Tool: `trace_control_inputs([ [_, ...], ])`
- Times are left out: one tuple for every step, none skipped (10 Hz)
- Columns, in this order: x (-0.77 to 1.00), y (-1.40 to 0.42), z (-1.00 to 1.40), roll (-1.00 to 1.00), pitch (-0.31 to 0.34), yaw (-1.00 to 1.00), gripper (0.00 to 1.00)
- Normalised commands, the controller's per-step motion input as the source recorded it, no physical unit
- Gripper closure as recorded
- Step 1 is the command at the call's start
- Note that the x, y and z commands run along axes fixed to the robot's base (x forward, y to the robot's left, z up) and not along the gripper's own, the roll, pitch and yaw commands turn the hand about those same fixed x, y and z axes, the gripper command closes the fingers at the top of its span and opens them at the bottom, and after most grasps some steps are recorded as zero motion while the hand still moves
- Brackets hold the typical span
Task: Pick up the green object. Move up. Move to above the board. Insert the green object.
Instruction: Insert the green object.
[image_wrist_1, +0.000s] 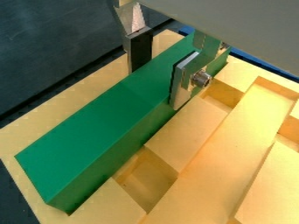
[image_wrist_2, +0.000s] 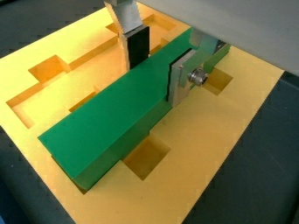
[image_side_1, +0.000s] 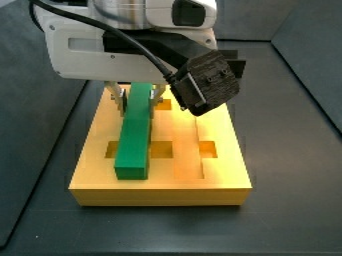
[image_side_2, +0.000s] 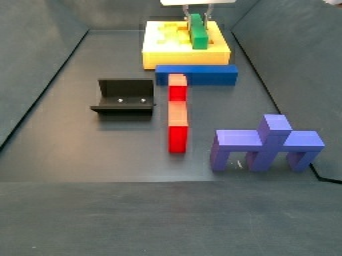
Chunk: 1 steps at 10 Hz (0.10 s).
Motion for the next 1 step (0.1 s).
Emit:
trace_control_inputs([
  [0.0,0.0,0.0,0.0,0.0,0.0,1.0],
])
